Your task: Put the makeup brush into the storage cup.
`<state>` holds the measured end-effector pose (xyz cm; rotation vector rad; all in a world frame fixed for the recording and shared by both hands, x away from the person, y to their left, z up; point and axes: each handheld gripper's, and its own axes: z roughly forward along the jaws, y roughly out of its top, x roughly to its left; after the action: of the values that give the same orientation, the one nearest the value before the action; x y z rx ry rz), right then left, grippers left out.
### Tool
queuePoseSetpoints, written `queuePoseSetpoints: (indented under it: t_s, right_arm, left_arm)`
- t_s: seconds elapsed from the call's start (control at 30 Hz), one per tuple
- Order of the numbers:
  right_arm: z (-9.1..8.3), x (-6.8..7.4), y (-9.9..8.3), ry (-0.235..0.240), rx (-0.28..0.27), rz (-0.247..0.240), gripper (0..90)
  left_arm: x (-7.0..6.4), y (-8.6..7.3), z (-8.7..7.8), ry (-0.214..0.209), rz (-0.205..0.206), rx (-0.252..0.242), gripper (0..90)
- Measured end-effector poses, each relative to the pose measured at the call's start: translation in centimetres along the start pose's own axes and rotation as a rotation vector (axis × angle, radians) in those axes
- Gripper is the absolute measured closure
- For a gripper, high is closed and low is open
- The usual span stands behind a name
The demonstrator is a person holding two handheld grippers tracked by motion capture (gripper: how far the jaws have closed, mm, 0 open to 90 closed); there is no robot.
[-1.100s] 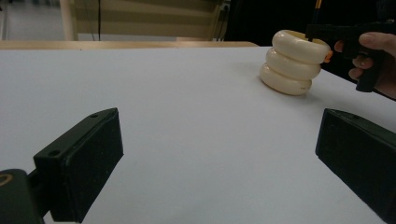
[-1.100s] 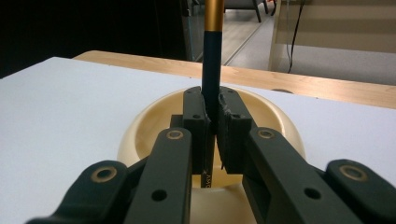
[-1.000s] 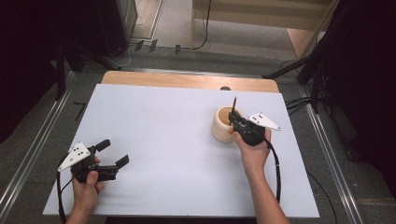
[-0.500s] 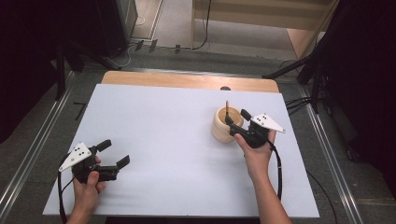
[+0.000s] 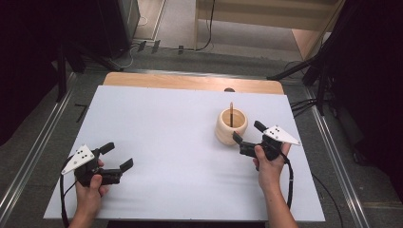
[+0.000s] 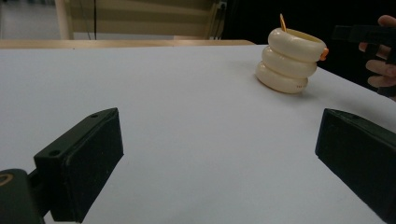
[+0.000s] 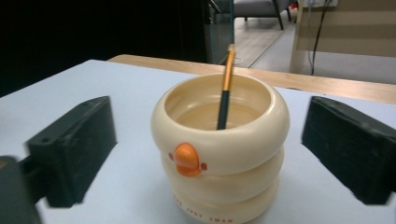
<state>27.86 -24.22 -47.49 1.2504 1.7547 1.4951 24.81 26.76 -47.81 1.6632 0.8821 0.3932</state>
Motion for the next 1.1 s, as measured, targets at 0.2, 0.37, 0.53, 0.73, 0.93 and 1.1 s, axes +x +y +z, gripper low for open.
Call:
queuePoseSetpoints:
  t_s: [0.2, 0.37, 0.53, 0.73, 0.93, 1.1]
  right_arm:
    - [-1.2, -0.5, -0.6, -0.001, -0.006, -0.009, 0.0]
    - [-2.0, -0.6, -1.2, 0.002, -0.006, -0.009, 0.0]
    - [-2.5, -0.8, -1.7, 0.002, -0.004, -0.011, 0.0]
    - [-3.1, -0.8, -2.3, 0.003, 0.007, -0.015, 0.0]
    - [-3.8, -1.0, -2.9, 0.006, 0.010, -0.016, 0.0]
    - [-4.5, -1.0, -3.7, 0.007, 0.015, -0.005, 0.0]
  left_arm:
    - [-0.1, 0.0, 0.1, -0.001, 0.000, 0.000, 1.6]
    - [-0.1, 0.0, 0.1, -0.003, 0.002, 0.001, 1.6]
    - [-0.1, 0.0, 0.1, -0.002, 0.002, 0.001, 1.6]
    - [-0.1, -0.1, 0.1, -0.004, 0.000, 0.001, 1.6]
    - [-0.1, -0.1, 0.1, -0.004, -0.003, -0.003, 1.6]
    - [-0.2, 0.0, 0.1, -0.003, 0.000, -0.003, 1.6]
